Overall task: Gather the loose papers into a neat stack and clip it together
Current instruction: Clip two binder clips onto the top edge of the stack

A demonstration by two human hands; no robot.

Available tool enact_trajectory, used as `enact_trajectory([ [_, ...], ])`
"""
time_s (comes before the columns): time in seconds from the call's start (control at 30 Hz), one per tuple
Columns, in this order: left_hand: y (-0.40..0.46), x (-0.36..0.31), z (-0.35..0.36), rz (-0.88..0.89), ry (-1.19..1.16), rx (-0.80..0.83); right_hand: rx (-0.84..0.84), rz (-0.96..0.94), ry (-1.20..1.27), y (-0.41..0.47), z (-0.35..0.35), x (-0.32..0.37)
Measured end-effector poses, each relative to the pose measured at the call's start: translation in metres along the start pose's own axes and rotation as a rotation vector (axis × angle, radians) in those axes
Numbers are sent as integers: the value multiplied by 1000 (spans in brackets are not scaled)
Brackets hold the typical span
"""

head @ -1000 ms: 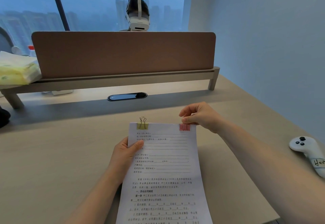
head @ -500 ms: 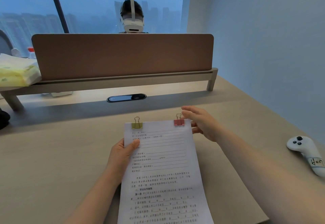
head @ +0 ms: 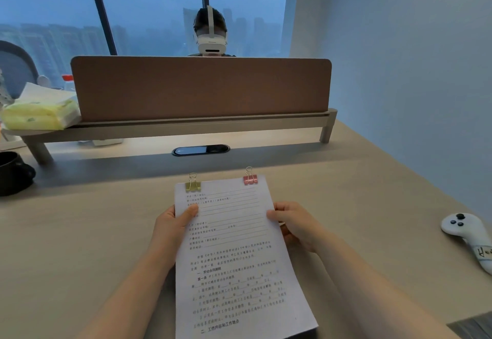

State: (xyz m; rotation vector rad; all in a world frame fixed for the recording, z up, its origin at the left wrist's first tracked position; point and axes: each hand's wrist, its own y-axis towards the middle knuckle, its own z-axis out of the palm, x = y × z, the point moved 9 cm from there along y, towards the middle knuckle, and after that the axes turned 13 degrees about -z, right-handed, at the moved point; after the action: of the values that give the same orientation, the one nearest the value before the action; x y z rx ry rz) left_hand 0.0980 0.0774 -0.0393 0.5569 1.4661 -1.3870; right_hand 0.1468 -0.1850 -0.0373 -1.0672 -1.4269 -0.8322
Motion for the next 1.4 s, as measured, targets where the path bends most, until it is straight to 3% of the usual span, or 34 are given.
enact_trajectory([
  [0.2, -7, 2, -22, -88, 31, 60, -245, -88, 105, 11, 16, -4],
  [0.47, -31, 11, -67, -107, 219, 15, -397, -115, 134, 27, 47, 11],
  [0.87, -16, -37, -181, -16, 201, -262, -141, -143, -27, 48, 170, 52],
  [1.4, 24, -65, -252, -10, 354, -360, -55, -171, -357, 106, 244, 43],
])
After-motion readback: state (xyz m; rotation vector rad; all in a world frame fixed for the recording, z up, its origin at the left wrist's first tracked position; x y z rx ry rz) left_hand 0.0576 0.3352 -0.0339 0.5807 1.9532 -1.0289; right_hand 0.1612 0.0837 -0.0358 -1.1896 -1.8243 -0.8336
